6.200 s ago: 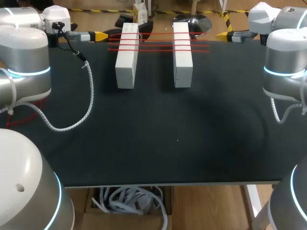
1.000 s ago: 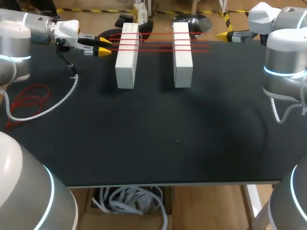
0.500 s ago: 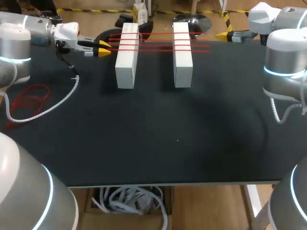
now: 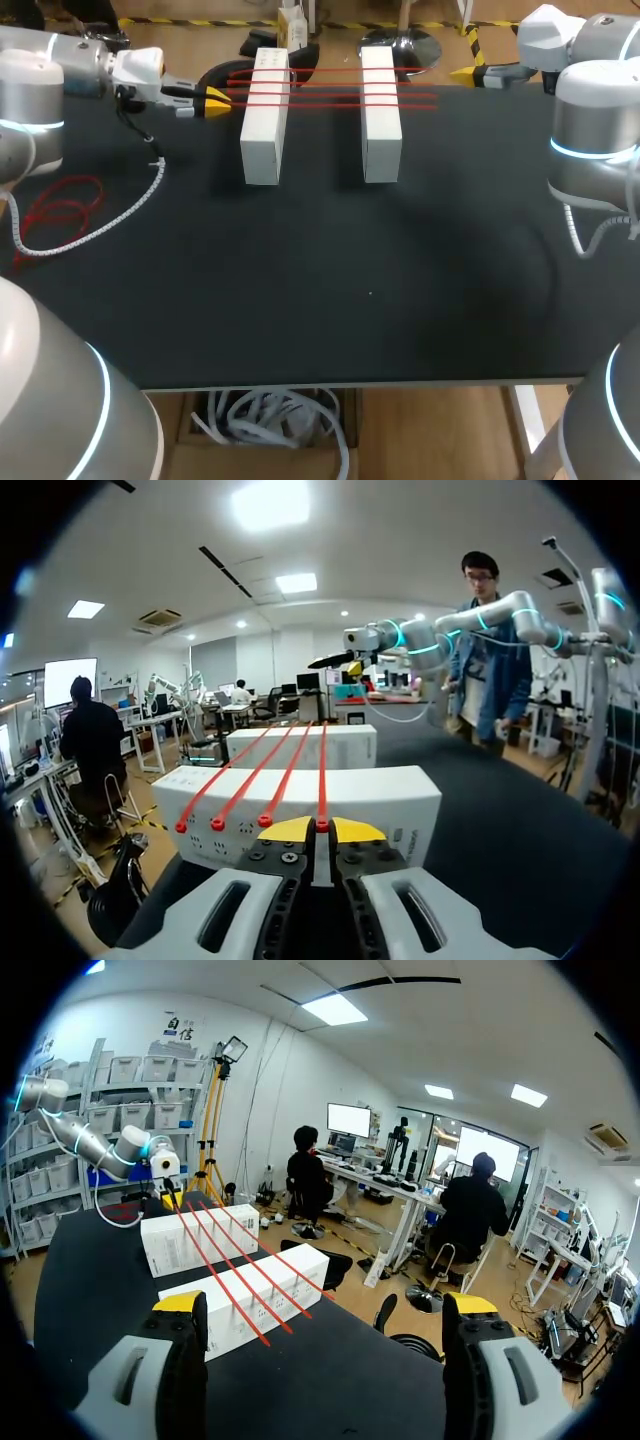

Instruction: Grab the tape and strap the tape.

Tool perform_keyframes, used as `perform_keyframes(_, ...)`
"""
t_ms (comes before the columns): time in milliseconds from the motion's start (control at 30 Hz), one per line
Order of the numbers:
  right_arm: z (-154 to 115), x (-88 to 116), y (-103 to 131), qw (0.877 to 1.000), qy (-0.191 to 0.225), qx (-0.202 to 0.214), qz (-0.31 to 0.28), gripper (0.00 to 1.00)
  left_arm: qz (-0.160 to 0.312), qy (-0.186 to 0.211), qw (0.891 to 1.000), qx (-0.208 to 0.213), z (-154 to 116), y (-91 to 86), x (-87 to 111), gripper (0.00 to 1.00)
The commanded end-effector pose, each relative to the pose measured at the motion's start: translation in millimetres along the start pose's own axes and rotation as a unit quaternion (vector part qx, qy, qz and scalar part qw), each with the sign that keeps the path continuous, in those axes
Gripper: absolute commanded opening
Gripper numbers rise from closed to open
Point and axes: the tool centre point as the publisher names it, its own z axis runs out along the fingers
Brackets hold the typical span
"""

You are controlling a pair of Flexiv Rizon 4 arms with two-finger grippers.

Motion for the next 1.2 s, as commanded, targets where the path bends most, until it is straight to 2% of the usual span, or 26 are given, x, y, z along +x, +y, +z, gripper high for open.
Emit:
perform_keyframes(33, -1, 0, 0, 1.000, 0.001, 0.001, 0.000, 1.00, -0.001, 0.003, 1.000, 0.001, 1, 1.9, -0.4, 0.00)
perform_keyframes(200, -1, 0, 0, 1.000, 0.001, 0.001, 0.000, 1.00, -0.002, 0.001, 1.000, 0.019, 2, -4.6, 3.5, 0.00)
perform_keyframes(367, -1, 0, 0, 1.000, 0.001, 0.001, 0.000, 1.00, -0.028, -0.009, 0.997, 0.074, 6, -19.8, 13.7, 0.00)
perform_keyframes(567, -1, 0, 0, 1.000, 0.001, 0.001, 0.000, 1.00, -0.036, -0.015, 0.991, 0.129, 15, -52.5, 31.8, 0.00)
perform_keyframes(667, -1, 0, 0, 1.000, 0.001, 0.001, 0.000, 1.00, -0.035, -0.019, 0.989, 0.143, 17, -68.0, 40.7, 0.00)
perform_keyframes(967, -1, 0, 0, 1.000, 0.001, 0.001, 0.000, 1.00, -0.013, -0.019, 0.988, 0.152, 12, -115.1, 50.4, 0.00)
perform_keyframes(1000, -1, 0, 0, 1.000, 0.001, 0.001, 0.000, 1.00, -0.010, -0.015, 0.989, 0.149, 12, -119.1, 50.9, 0.00)
perform_keyframes(1033, -1, 0, 0, 1.000, 0.001, 0.001, 0.000, 1.00, -0.033, 0.014, 0.989, 0.141, 14, -124.3, 51.9, 0.00)
perform_keyframes(1100, -1, 0, 0, 1.000, 0.001, 0.001, 0.000, 1.00, -0.041, 0.043, 0.988, 0.142, 18, -129.3, 52.1, 0.00)
perform_keyframes(1133, -1, 0, 0, 1.000, 0.001, 0.001, 0.000, 1.00, -0.068, 0.089, 0.989, 0.101, 19, -131.9, 52.1, 0.00)
perform_keyframes(1200, -1, 0, 0, 1.000, 0.001, 0.001, 0.000, 1.00, -0.068, 0.089, 0.989, 0.101, 19, -131.9, 52.1, 0.00)
